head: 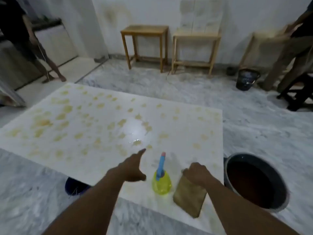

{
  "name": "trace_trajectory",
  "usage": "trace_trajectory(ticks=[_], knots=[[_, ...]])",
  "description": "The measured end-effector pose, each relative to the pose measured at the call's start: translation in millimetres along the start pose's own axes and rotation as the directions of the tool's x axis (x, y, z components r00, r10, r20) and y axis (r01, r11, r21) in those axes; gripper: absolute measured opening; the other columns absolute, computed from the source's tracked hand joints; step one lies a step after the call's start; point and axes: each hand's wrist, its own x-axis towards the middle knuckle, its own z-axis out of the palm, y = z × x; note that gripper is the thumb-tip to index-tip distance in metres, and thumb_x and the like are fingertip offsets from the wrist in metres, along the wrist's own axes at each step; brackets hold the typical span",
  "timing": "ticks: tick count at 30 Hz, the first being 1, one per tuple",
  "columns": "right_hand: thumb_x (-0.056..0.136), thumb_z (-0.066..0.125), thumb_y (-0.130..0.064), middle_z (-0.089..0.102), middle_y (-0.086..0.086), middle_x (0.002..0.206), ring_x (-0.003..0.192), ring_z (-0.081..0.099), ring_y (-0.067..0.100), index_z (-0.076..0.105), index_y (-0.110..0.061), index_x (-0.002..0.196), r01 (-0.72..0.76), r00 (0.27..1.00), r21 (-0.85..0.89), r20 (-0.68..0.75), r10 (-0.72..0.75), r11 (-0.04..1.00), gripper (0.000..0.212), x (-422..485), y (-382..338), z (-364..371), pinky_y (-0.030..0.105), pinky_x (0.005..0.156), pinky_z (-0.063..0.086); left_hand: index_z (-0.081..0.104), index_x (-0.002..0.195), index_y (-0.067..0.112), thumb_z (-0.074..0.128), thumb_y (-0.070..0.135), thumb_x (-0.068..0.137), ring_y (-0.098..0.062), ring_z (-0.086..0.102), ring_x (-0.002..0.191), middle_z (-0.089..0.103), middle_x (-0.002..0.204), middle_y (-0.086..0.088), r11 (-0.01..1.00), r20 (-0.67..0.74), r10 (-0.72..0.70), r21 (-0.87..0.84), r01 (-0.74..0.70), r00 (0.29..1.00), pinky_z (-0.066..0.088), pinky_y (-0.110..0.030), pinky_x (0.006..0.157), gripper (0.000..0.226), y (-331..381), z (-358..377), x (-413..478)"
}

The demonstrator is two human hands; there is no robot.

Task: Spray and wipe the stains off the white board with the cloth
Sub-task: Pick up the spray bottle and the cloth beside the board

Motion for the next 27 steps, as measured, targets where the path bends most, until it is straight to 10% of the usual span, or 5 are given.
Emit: trace_trajectory(ticks=[7, 14, 19, 22, 27], knots=[[0.076, 0.051, -0.068, 0.067, 0.003, 0.107, 0.096, 0.065, 0.029, 0.062, -0.021, 0.11, -0.312, 0.932, 0.261, -0.104, 0.348, 0.914, 0.059, 9, 17, 91, 0.042, 0.084, 0.053, 0.033, 0.157, 0.04, 0.079, 0.081, 0.057, -0.015, 0.056, 0.139, 0.062, 0.146, 0.008, 0.946, -0.045, 0.07, -0.313, -0.08, 0.997, 0.05, -0.04, 0.112, 0.118, 24, 64, 8], [0.093, 0.05, -0.041, 0.068, 0.003, 0.104, 0.094, 0.065, 0.025, 0.065, -0.018, 0.106, -0.309, 0.918, 0.088, -0.232, 0.321, 0.947, 0.03, 16, 11, 97, 0.035, 0.076, 0.053, 0.048, 0.145, 0.02, 0.064, 0.07, 0.089, -0.021, 0.073, 0.092, 0.075, 0.097, 0.004, 0.941, -0.222, 0.125, -0.281, -0.186, 0.967, 0.061, -0.039, 0.081, 0.077, 48, 67, 11], [0.096, 0.053, -0.04, 0.063, 0.005, 0.081, 0.076, 0.059, 0.021, 0.063, -0.011, 0.086, -0.265, 0.914, 0.495, -0.144, 0.379, 0.828, 0.032, 9, 14, 76, 0.04, 0.081, 0.053, 0.036, 0.15, 0.015, 0.053, 0.045, 0.089, -0.027, 0.071, 0.071, 0.073, 0.081, -0.007, 0.908, -0.281, 0.13, -0.351, -0.228, 0.951, 0.061, -0.043, 0.069, 0.07, 45, 62, 18], [0.084, 0.06, -0.065, 0.063, 0.01, 0.075, 0.073, 0.06, 0.026, 0.062, -0.008, 0.077, -0.187, 0.924, 0.815, -0.043, 0.38, 0.548, 0.058, -8, 15, 50, 0.036, 0.07, 0.049, 0.049, 0.141, 0.02, 0.06, 0.028, 0.094, -0.029, 0.072, 0.083, 0.072, 0.089, -0.01, 0.866, -0.263, 0.115, -0.445, -0.226, 0.958, 0.059, -0.042, 0.082, 0.048, 43, 45, 22], [0.083, 0.048, -0.031, 0.07, 0.015, 0.082, 0.072, 0.067, 0.033, 0.07, -0.005, 0.093, -0.114, 0.988, 0.945, 0.141, 0.069, -0.307, 0.035, -41, 13, 5, 0.036, 0.069, 0.057, 0.062, 0.124, 0.021, 0.061, 0.025, 0.089, -0.028, 0.075, 0.092, 0.066, 0.121, -0.001, 0.844, -0.216, 0.187, -0.463, -0.27, 0.958, 0.061, -0.045, 0.091, 0.036, 35, 4, 20]])
